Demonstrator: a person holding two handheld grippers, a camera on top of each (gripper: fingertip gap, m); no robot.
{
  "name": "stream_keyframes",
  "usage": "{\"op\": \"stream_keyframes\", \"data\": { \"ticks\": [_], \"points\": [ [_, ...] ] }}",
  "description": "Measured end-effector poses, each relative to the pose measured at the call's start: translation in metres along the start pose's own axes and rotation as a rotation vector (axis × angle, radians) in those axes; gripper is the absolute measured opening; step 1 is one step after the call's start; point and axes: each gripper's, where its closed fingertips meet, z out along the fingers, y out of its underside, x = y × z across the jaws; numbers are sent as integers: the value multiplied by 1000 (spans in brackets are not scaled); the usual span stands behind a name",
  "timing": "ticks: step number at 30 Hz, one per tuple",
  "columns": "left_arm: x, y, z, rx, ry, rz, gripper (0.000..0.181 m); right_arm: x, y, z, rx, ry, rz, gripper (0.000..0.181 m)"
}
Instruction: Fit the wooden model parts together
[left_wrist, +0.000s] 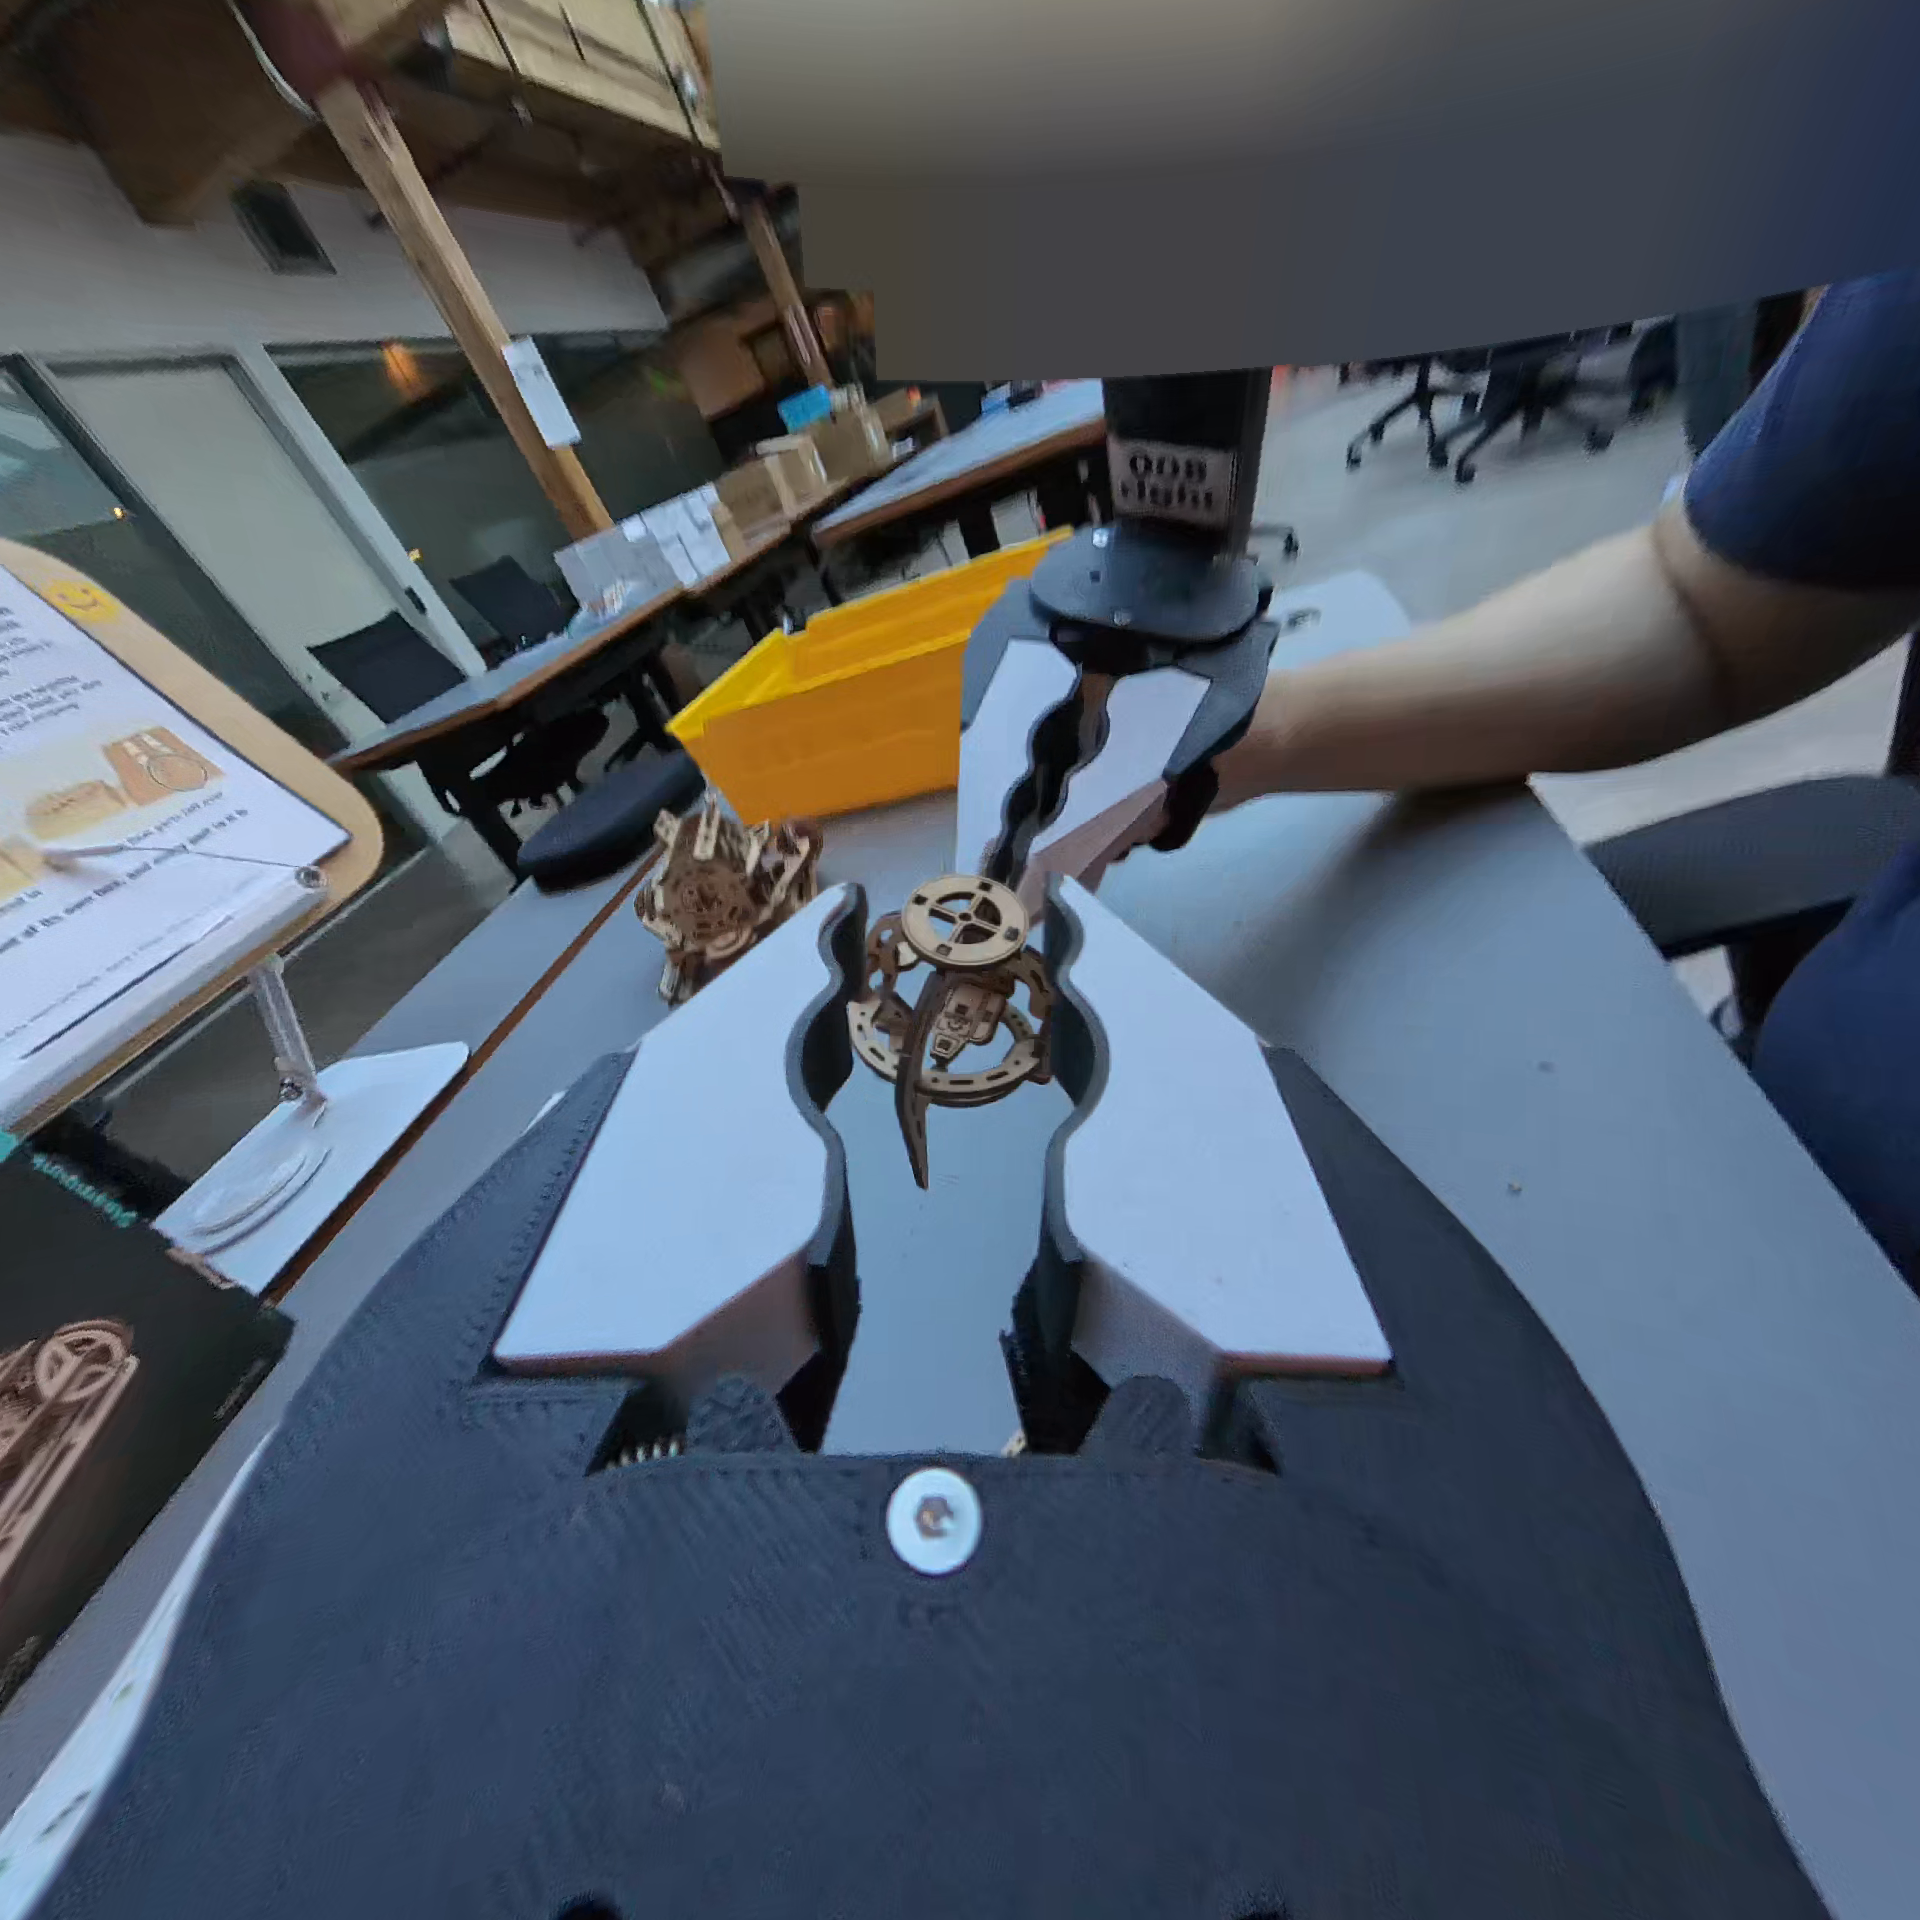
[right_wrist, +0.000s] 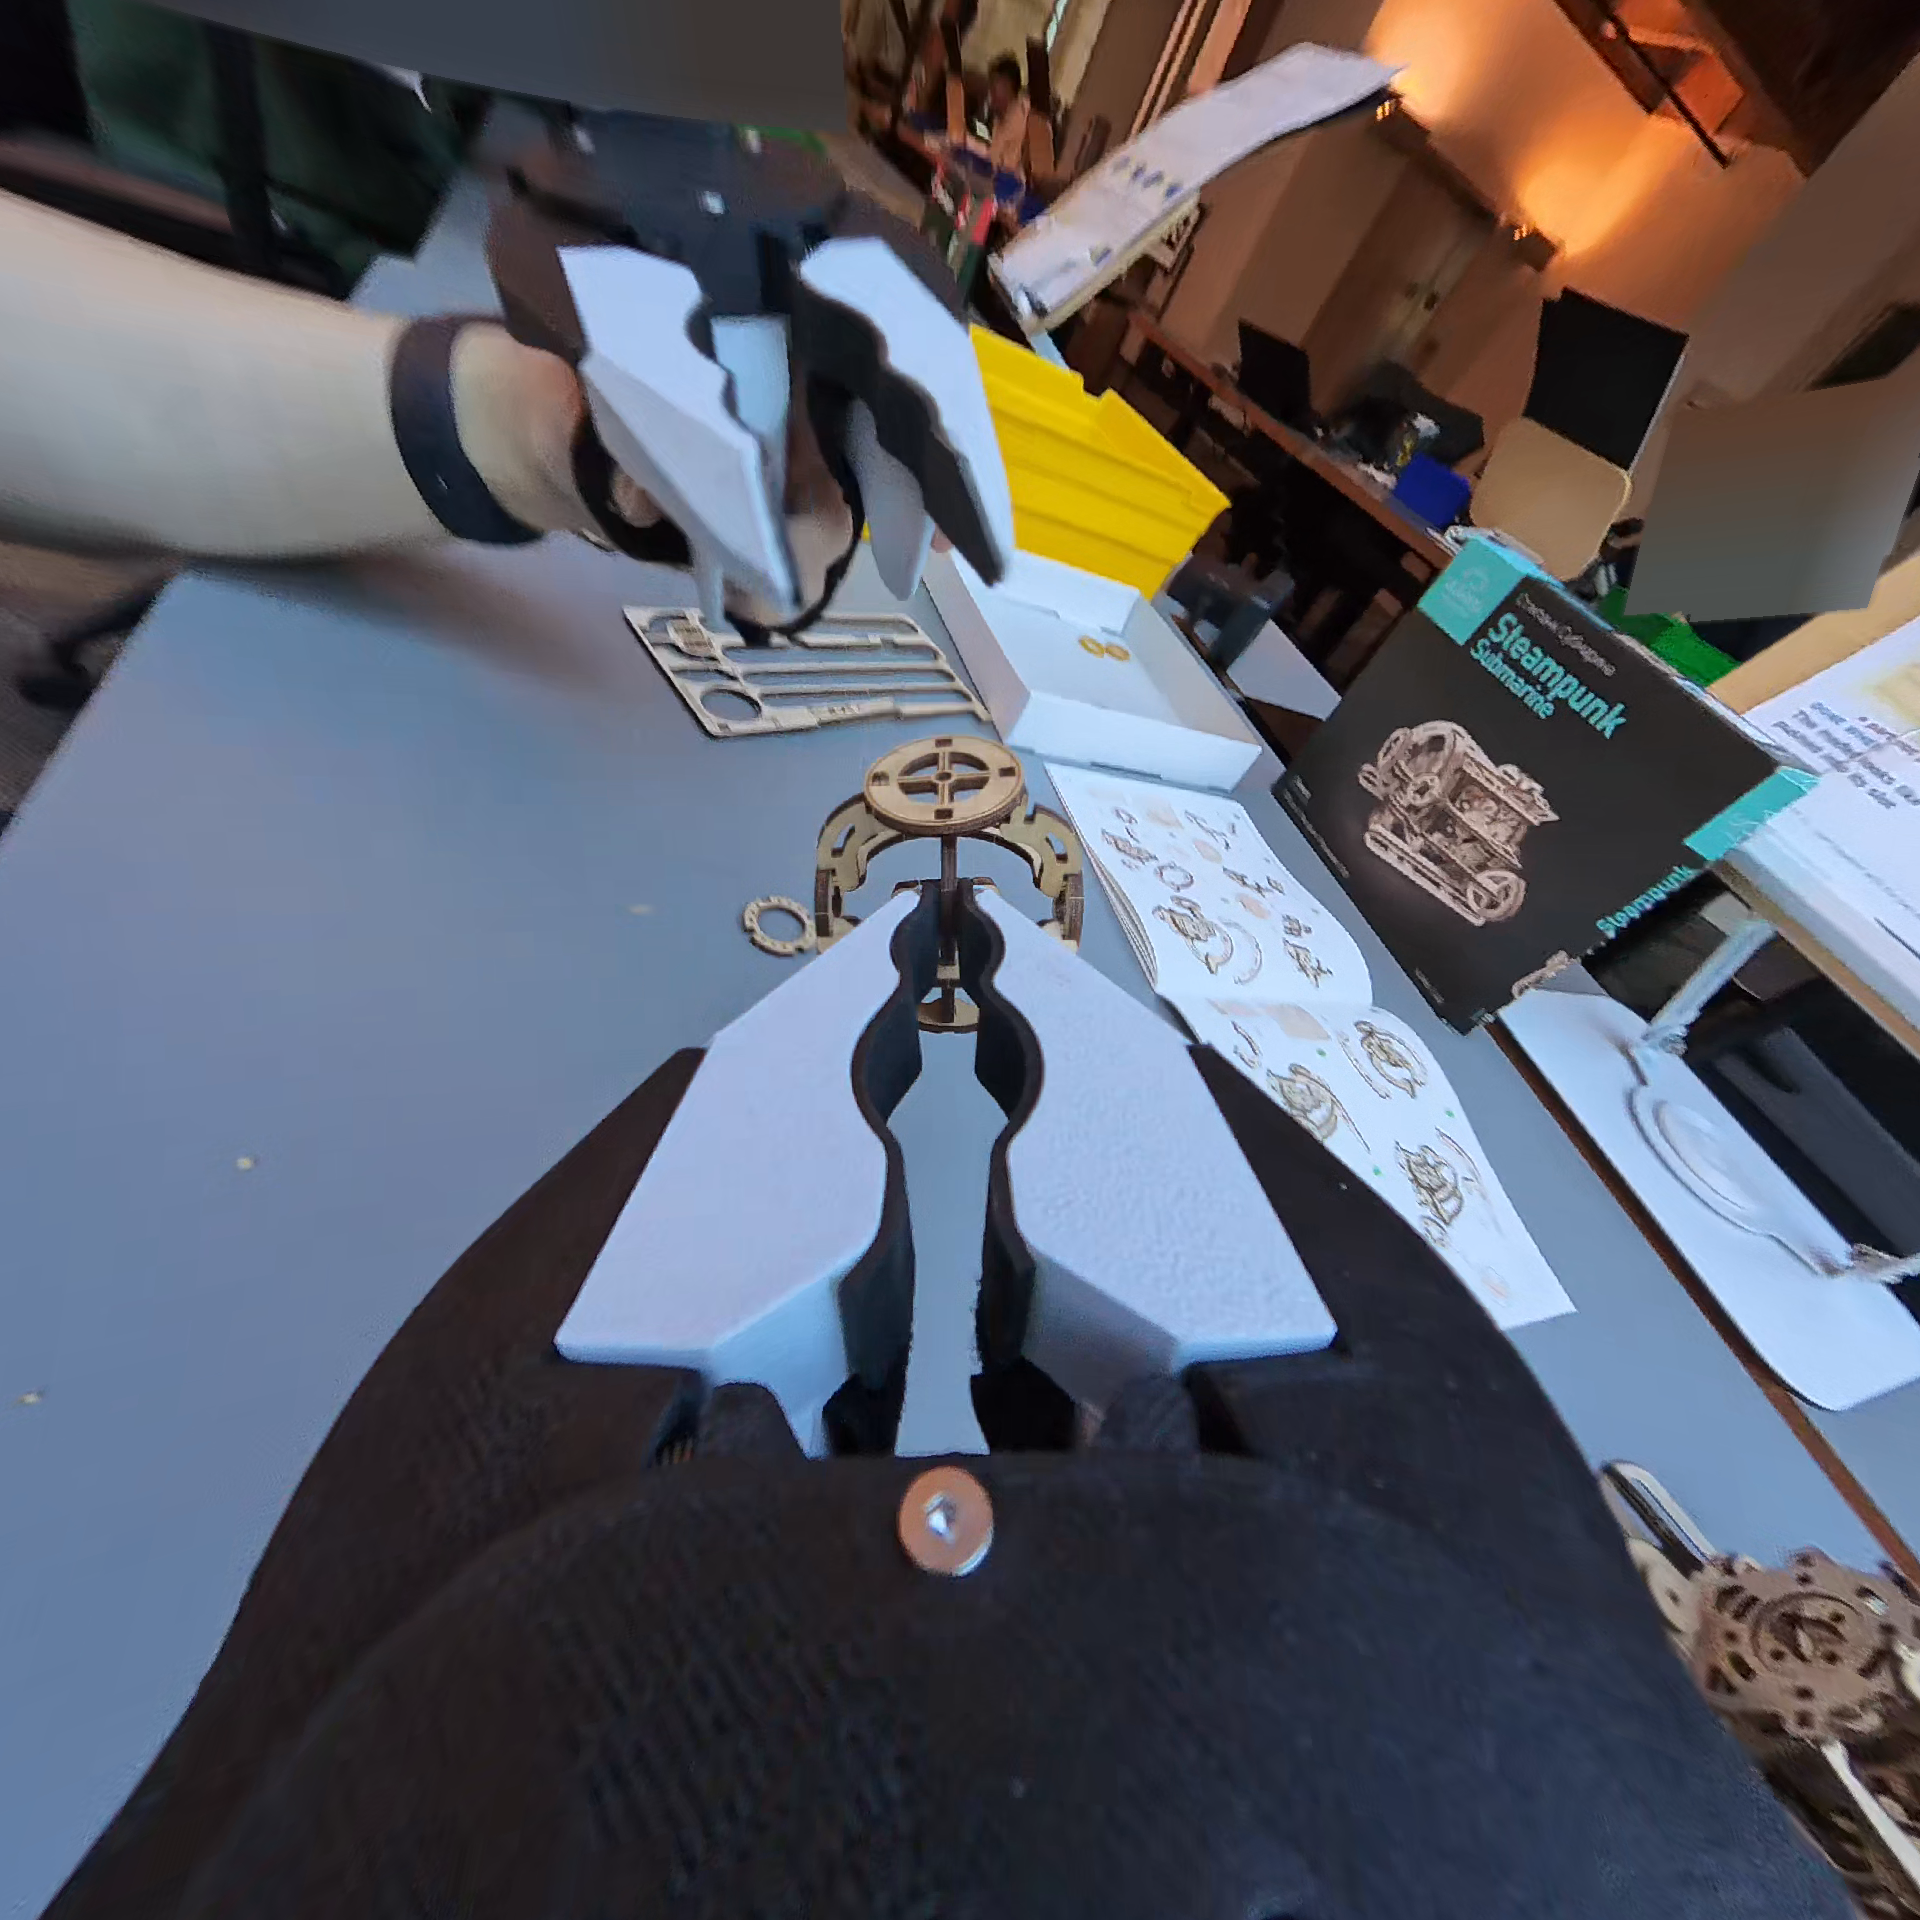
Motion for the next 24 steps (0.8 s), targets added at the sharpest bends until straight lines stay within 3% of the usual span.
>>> {"op": "stream_keyframes", "data": {
  "ticks": [2,8,15,24],
  "points": [
    [2,13,10,-130,-17,82,45,-2,6,3,-44,4,-27,0],
    [9,25,28,-333,7,256,42,-6,16,7,-122,13,-82,0],
    [11,38,37,-463,37,317,34,-9,17,7,-154,20,-121,0],
    [12,45,39,-494,27,344,26,-8,19,7,-168,24,-121,0]
  ]
}}
